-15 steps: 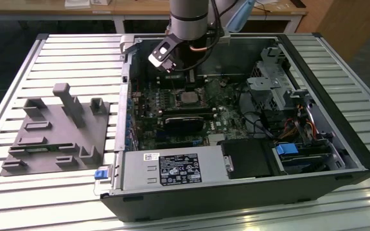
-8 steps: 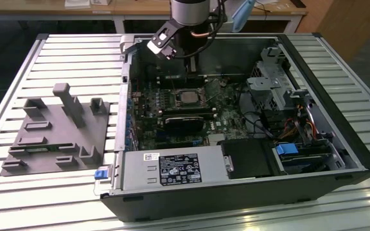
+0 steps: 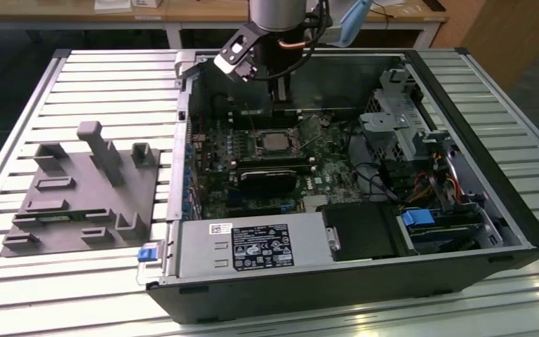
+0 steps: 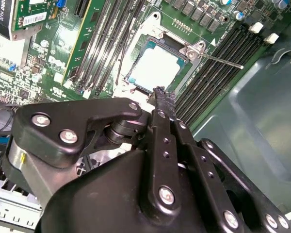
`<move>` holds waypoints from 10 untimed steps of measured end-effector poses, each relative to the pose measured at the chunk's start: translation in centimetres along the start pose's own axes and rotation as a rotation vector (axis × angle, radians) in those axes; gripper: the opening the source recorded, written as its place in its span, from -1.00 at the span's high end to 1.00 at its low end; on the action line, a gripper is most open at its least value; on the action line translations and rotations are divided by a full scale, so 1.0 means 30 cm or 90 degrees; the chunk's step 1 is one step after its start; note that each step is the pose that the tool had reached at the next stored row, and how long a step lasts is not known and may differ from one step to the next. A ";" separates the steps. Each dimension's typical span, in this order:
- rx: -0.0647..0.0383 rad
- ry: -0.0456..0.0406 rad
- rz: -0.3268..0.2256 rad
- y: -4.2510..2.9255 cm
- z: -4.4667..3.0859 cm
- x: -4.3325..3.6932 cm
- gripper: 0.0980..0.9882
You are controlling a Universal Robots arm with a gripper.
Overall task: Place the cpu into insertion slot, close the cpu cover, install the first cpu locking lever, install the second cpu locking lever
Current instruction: 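Place the cpu into insertion slot, then close the cpu cover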
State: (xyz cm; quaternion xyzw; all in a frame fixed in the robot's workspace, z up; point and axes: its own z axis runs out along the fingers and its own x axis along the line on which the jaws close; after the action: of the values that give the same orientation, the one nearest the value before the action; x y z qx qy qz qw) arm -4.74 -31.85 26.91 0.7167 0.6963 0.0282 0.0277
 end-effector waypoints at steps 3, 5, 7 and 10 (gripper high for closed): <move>0.000 0.0000 0.000 0.000 -0.001 0.000 0.99; 0.000 0.0000 0.000 0.000 -0.001 0.000 0.99; 0.000 0.0000 0.000 0.000 -0.002 0.000 0.99; 0.000 0.0000 0.000 0.000 -0.002 0.000 0.99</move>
State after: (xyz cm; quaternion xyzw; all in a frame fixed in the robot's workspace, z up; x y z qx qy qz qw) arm -4.74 -31.85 26.98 0.7167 0.6963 0.0282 0.0278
